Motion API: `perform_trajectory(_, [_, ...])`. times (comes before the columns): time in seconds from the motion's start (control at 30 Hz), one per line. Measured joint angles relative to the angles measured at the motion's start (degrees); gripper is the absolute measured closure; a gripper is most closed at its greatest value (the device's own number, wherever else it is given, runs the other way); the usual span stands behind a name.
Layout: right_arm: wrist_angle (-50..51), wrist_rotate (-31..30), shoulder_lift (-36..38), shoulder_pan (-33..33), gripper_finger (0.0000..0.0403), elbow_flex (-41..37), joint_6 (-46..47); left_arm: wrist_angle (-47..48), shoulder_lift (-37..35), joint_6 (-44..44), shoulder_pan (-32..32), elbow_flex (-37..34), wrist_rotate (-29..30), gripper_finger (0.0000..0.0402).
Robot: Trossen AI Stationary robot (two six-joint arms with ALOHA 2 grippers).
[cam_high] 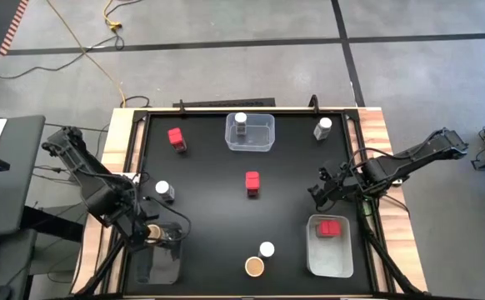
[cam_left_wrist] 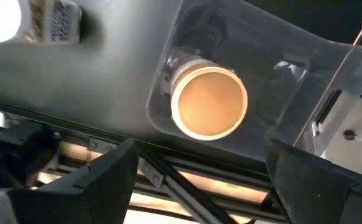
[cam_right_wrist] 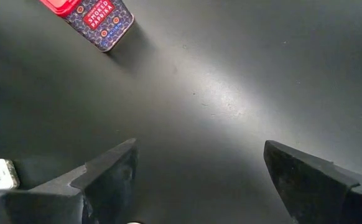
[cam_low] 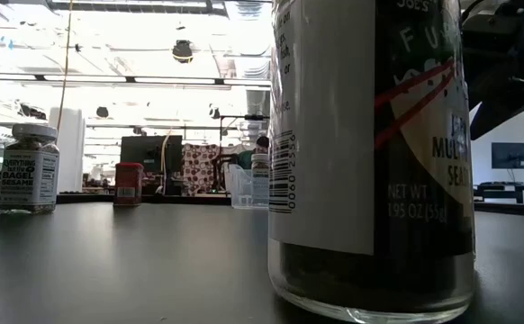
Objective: Sort spices by type
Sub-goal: Put the top right white spice bottle into the transparent bin
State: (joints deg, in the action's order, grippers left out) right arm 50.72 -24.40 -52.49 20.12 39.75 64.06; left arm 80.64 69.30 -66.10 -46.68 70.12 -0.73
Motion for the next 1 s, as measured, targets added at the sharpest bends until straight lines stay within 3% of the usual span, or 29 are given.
perform_trajectory(0.17, [-0.03, -0.13, 0.0, 0.0, 0.003, 0.0, 3.44, 1.34, 0.0, 11.15, 0.96, 1.93, 4.48, 0.0068])
perform_trajectory(0.43, [-0.21, -0.31, 0.0, -0.02, 0.003, 0.0, 8.06, 0.98, 0.02, 37.65, 5.12, 2.2, 5.5, 0.0068])
perform_trajectory(0.57, [-0.1, -1.15, 0.01, -0.02, 0.003, 0.0, 8.05, 0.84, 0.02, 38.65, 6.65, 2.2, 9.29, 0.0068])
perform_trajectory(0.8, [-0.09, -1.2, 0.02, -0.02, 0.003, 0.0, 8.53, -1.04, 0.0, 38.21, 11.3, 2.2, 24.78, 0.0068])
perform_trajectory(1.0, [-0.61, -3.95, -1.18, -0.01, 0.003, 0.0, 12.47, -16.72, -0.11, 51.02, 18.24, 1.03, 23.18, 0.0068])
